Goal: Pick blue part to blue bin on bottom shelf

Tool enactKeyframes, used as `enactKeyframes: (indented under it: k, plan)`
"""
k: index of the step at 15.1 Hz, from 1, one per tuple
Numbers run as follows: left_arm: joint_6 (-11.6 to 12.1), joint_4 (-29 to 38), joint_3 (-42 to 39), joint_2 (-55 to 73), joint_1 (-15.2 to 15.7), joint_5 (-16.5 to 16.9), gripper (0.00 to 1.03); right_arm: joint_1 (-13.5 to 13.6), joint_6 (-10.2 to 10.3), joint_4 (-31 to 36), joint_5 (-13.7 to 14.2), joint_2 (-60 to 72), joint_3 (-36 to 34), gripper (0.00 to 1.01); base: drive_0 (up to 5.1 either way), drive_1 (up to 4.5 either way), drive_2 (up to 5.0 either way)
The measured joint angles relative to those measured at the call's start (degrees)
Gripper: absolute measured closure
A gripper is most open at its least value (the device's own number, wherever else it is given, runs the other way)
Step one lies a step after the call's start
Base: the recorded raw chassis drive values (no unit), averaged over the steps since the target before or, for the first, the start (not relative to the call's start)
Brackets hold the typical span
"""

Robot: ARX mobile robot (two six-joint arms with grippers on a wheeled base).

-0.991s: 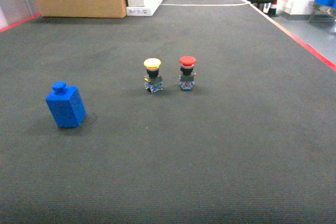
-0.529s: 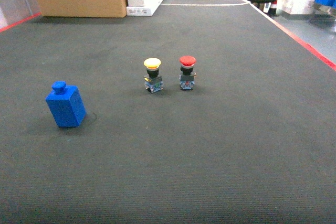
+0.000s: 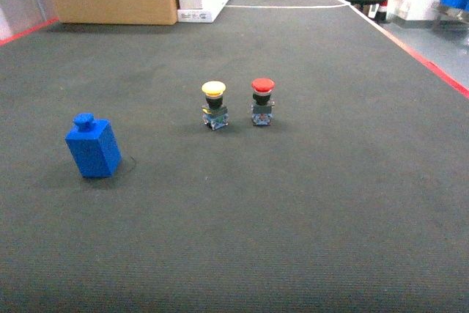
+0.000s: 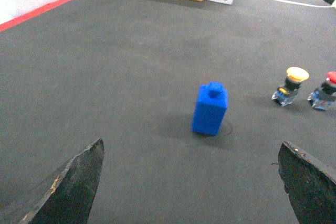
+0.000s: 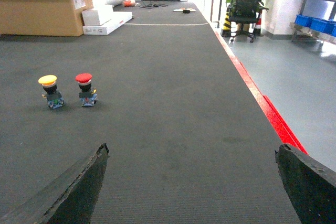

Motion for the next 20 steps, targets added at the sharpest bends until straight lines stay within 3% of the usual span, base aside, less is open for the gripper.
enactKeyframes:
  k: [2, 6, 9, 16, 20]
  plan:
    - [1.3, 14.8, 5.2, 16.9, -0.2, 2.4, 0.05, 0.0, 0.0, 0.0, 0.0, 0.0, 0.0, 0.03, 0.0, 0.00, 0.0]
    - [2.5, 25.7, 11.3, 31.7, -0.5, 3.7, 0.05, 0.0, 0.0, 0.0, 0.0, 0.0, 0.0, 0.03, 0.0, 0.00, 0.0]
    - [4.0, 35.4, 22.0, 57.1, 0.1, 5.9, 0.05, 0.0, 0.0, 0.0, 0.0, 0.0, 0.0, 0.03, 0.0, 0.00, 0.0]
    - [4.7, 36.9, 34.4, 76.3, 2.1, 8.8, 0.05, 0.0, 0.0, 0.0, 0.0, 0.0, 0.0, 0.03, 0.0, 0.00, 0.0]
    - [5.5, 35.3, 46.7, 90.8, 3.3, 9.2, 0.05, 0.0, 0.0, 0.0, 0.0, 0.0, 0.0, 0.03, 0.0, 0.00, 0.0]
